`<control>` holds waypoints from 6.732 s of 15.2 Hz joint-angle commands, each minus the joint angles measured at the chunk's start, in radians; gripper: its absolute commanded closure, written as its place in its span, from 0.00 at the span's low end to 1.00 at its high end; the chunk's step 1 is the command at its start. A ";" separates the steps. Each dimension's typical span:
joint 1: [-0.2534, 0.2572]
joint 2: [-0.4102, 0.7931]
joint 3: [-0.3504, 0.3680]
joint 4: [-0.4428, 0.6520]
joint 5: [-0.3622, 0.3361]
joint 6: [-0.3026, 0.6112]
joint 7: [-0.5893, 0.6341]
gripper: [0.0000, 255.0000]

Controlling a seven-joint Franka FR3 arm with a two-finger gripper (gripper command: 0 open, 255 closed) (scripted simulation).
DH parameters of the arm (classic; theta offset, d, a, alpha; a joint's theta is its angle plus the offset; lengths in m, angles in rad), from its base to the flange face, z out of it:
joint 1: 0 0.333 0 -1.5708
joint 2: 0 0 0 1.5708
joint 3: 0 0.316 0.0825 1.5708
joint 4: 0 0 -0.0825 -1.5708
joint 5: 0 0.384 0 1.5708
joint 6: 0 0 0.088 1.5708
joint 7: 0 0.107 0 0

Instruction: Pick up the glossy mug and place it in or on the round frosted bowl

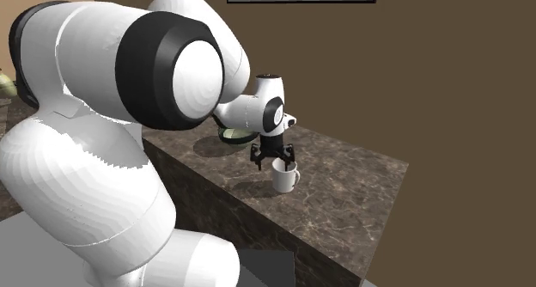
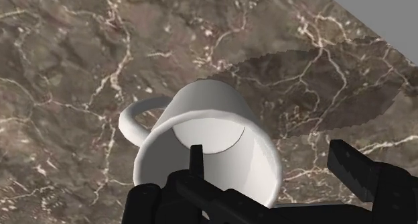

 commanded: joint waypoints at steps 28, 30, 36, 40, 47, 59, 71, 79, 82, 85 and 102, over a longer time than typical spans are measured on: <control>-0.001 -0.068 0.009 0.059 -0.007 -0.125 0.004 1.00; -0.002 -0.082 0.011 0.075 -0.008 -0.155 0.005 1.00; -0.001 -0.116 0.018 0.127 -0.009 -0.241 0.006 1.00; -0.001 -0.135 0.023 0.165 -0.009 -0.298 0.005 1.00; 0.001 -0.157 0.030 0.241 -0.006 -0.395 0.003 1.00; 0.070 0.050 0.109 0.509 0.049 -0.467 0.118 1.00; 0.150 0.444 0.187 1.031 0.083 -0.603 0.263 1.00; 0.189 0.747 0.209 1.478 0.088 -0.751 0.324 1.00; 0.190 0.731 0.209 1.411 0.088 -0.700 0.326 1.00; 0.191 0.721 0.209 1.354 0.087 -0.654 0.328 1.00; 0.192 0.712 0.209 1.206 0.085 -0.515 0.334 1.00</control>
